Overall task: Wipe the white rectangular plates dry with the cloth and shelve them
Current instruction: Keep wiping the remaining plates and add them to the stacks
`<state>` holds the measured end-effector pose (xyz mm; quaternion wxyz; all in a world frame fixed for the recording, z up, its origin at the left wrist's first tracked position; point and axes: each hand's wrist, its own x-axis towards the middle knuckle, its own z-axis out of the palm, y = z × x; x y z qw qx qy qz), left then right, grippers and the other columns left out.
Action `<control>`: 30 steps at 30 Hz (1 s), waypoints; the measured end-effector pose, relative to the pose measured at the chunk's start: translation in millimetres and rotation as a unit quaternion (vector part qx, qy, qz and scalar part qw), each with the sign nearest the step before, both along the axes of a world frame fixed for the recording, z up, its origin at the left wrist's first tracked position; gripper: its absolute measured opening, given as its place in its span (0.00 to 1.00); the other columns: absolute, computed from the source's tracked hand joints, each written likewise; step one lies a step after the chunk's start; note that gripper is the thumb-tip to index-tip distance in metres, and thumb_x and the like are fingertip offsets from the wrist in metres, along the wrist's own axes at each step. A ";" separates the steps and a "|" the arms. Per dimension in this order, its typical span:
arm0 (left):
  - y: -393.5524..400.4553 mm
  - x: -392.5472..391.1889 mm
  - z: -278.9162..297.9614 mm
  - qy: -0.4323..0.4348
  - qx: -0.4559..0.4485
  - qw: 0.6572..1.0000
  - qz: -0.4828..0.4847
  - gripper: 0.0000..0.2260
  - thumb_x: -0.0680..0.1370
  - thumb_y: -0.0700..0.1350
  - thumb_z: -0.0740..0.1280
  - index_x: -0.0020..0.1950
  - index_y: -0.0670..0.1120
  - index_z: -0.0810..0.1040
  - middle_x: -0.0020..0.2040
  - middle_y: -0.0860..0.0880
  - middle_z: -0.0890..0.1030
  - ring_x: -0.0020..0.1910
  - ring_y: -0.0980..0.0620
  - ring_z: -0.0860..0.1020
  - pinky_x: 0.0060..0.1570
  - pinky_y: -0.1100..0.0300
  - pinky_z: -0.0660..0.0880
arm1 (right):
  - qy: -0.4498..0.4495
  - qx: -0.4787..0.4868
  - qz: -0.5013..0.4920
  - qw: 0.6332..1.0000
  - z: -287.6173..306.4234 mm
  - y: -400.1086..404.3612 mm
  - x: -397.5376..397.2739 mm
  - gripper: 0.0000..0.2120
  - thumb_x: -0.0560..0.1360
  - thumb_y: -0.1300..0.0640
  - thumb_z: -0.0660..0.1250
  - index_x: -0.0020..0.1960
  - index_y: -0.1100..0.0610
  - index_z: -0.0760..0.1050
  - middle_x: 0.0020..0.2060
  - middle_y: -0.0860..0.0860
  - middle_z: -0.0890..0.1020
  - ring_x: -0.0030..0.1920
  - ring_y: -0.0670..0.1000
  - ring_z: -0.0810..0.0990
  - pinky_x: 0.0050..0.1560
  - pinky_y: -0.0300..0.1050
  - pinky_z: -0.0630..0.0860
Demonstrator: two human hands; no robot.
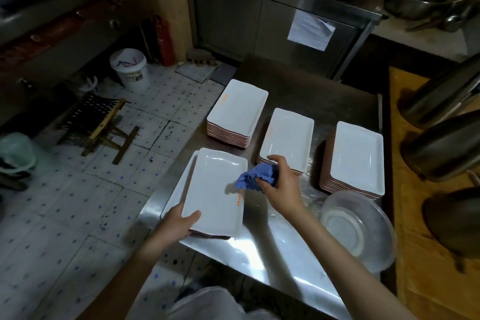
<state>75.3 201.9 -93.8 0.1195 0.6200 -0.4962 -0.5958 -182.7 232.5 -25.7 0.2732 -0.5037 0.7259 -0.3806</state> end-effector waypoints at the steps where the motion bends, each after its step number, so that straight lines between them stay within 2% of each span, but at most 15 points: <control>1: -1.0 4.5 -5.6 0.000 0.002 1.000 0.002 0.19 0.73 0.53 0.71 0.61 0.48 0.75 0.57 0.48 0.81 0.56 0.45 0.79 0.57 0.45 0.77 | 0.003 0.000 0.004 1.000 -0.6 -1.3 1.6 0.23 0.70 0.60 0.72 0.62 0.54 0.68 0.52 0.51 0.78 0.52 0.52 0.78 0.53 0.51 0.77; 3: -4.9 15.6 -26.9 0.005 0.009 1.000 0.009 0.26 0.64 0.61 0.71 0.58 0.51 0.76 0.56 0.50 0.82 0.55 0.46 0.80 0.56 0.44 0.77 | 0.008 0.006 0.009 1.000 -2.6 -3.4 4.3 0.24 0.70 0.60 0.72 0.63 0.55 0.68 0.54 0.52 0.78 0.53 0.52 0.77 0.55 0.50 0.77; 5: -7.7 24.9 -44.8 0.012 0.010 1.000 0.012 0.29 0.60 0.63 0.70 0.57 0.52 0.77 0.56 0.51 0.82 0.55 0.47 0.80 0.57 0.44 0.77 | 0.009 0.009 0.013 1.000 -4.5 -5.0 7.0 0.25 0.70 0.60 0.72 0.63 0.56 0.68 0.55 0.53 0.78 0.53 0.53 0.77 0.55 0.50 0.77; 7: -7.8 26.2 -37.4 -0.001 -0.001 1.000 0.003 0.26 0.63 0.63 0.71 0.57 0.53 0.77 0.56 0.52 0.82 0.56 0.48 0.80 0.59 0.45 0.76 | 0.011 0.005 0.017 1.000 -6.1 -6.5 9.3 0.24 0.70 0.60 0.72 0.63 0.57 0.68 0.54 0.54 0.78 0.53 0.53 0.77 0.54 0.48 0.76; 9: -5.9 22.8 -15.8 -0.035 -0.029 0.999 -0.018 0.16 0.72 0.54 0.71 0.57 0.52 0.77 0.56 0.50 0.82 0.56 0.47 0.79 0.60 0.46 0.75 | 0.012 0.006 0.018 1.000 -6.5 -7.6 10.9 0.24 0.70 0.61 0.72 0.63 0.57 0.68 0.54 0.53 0.78 0.53 0.53 0.76 0.52 0.43 0.74; 11: -5.0 19.7 -2.4 -0.064 -0.057 0.996 -0.025 0.13 0.76 0.47 0.69 0.60 0.48 0.77 0.56 0.49 0.81 0.56 0.47 0.79 0.61 0.48 0.74 | 0.007 0.010 0.019 1.000 -6.8 -8.5 12.3 0.24 0.70 0.61 0.72 0.63 0.56 0.68 0.54 0.53 0.78 0.53 0.52 0.76 0.52 0.41 0.73; 15: -0.8 14.6 12.7 -0.130 -0.126 0.982 -0.043 0.17 0.74 0.49 0.71 0.62 0.47 0.76 0.56 0.49 0.81 0.52 0.50 0.78 0.55 0.56 0.75 | 0.004 0.018 0.024 1.000 -6.1 -10.6 15.7 0.25 0.70 0.60 0.72 0.64 0.57 0.68 0.54 0.50 0.76 0.53 0.50 0.75 0.53 0.41 0.73; 18: 2.5 12.2 22.1 -0.180 -0.183 0.966 -0.033 0.21 0.73 0.49 0.72 0.63 0.47 0.73 0.56 0.49 0.80 0.48 0.54 0.74 0.48 0.61 0.71 | 0.007 0.019 0.027 0.999 -6.4 -12.0 17.6 0.25 0.70 0.60 0.72 0.64 0.58 0.67 0.53 0.49 0.75 0.53 0.50 0.75 0.54 0.42 0.73; 20: 3.4 11.6 27.1 -0.200 -0.211 0.957 -0.021 0.22 0.72 0.48 0.73 0.64 0.47 0.73 0.56 0.48 0.80 0.47 0.53 0.74 0.44 0.63 0.68 | 0.009 0.019 0.027 0.999 -7.1 -12.6 18.1 0.25 0.71 0.60 0.73 0.64 0.58 0.67 0.53 0.48 0.74 0.53 0.50 0.75 0.54 0.43 0.73; 23: 2.6 14.3 27.0 -0.206 -0.227 0.952 -0.013 0.23 0.71 0.48 0.74 0.64 0.46 0.74 0.56 0.46 0.80 0.51 0.48 0.77 0.46 0.60 0.70 | 0.009 0.019 0.028 0.999 -7.9 -13.3 18.8 0.25 0.70 0.61 0.72 0.64 0.58 0.67 0.53 0.49 0.75 0.54 0.51 0.75 0.54 0.42 0.73; 26: -0.5 18.8 20.6 -0.203 -0.221 0.954 -0.007 0.23 0.71 0.46 0.75 0.64 0.45 0.75 0.55 0.43 0.77 0.47 0.51 0.73 0.46 0.61 0.70 | 0.007 0.017 0.026 0.999 -9.1 -13.0 19.3 0.25 0.70 0.61 0.72 0.64 0.58 0.67 0.55 0.51 0.76 0.55 0.51 0.75 0.54 0.41 0.72; 30: -3.2 20.4 13.4 -0.214 -0.220 0.952 -0.014 0.24 0.71 0.47 0.75 0.66 0.46 0.74 0.56 0.43 0.75 0.49 0.51 0.73 0.49 0.58 0.72 | 0.004 0.019 0.023 1.000 -10.2 -12.6 20.1 0.25 0.70 0.60 0.73 0.64 0.57 0.67 0.53 0.49 0.75 0.53 0.51 0.76 0.52 0.40 0.72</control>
